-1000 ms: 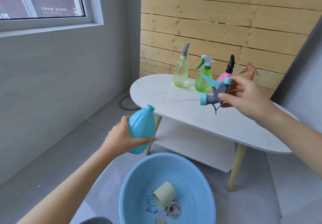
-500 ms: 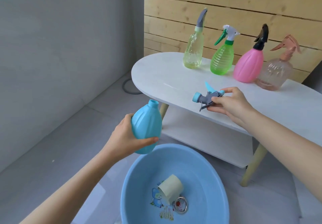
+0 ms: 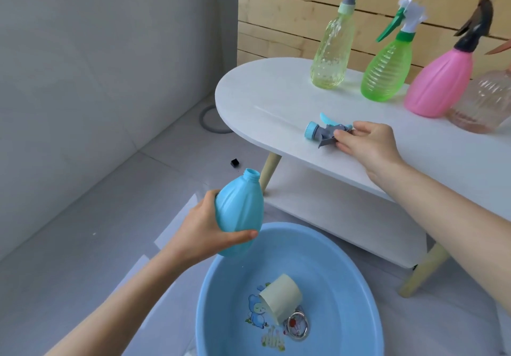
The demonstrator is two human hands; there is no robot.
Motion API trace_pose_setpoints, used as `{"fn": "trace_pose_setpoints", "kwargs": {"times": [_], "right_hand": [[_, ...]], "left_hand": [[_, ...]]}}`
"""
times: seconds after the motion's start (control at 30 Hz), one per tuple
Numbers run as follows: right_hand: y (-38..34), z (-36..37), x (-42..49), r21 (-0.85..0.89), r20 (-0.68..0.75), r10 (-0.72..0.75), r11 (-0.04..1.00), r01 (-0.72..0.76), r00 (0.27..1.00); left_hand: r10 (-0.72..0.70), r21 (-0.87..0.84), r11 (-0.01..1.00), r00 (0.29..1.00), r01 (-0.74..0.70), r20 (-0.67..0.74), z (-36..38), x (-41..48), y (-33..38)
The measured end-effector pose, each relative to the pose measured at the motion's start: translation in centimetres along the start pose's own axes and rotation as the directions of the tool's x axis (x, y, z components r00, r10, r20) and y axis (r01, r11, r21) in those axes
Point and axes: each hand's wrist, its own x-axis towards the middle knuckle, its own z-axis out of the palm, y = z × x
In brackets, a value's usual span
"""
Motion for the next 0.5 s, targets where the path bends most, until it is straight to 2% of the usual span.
{"fn": "trace_pose_setpoints", "kwargs": {"times": [0.17,0.27,0.37,0.43,0.5], "right_hand": [[-0.8,-1.1,-1.1,-0.227,-0.019,-0.077,0.971,0.07,0.997],[-2.4,-2.2,-3.4,-0.195,0.04,-0.147,0.969,0.152,0.988],[-4.3,-2.8,-7.4,-0.175,0.228,-0.189,0.957,0.231,0.955],[-4.9,-2.8,-10.5,-0.254,0.418,-0.161,0.924,0.285,0.894],[-4.8,-2.4,-13.2,-0.349,0.547,-0.096,0.876,0.331,0.831]], "left_hand": [[0.005,0.008,1.0,1.0,-0.005,-0.013,-0.5,-0.8,0.7],[-0.007,-0.01,1.0,1.0,0.007,-0.024,-1.1,-1.8,1.5],[-0.021,-0.068,0.997,1.0,0.02,-0.015,-1.9,-3.3,3.1],[-0.025,-0.132,0.991,1.0,0.024,-0.005,-2.4,-4.3,4.2],[-0.011,-0.212,0.977,1.0,0.011,0.002,-2.6,-5.3,5.2]]}}
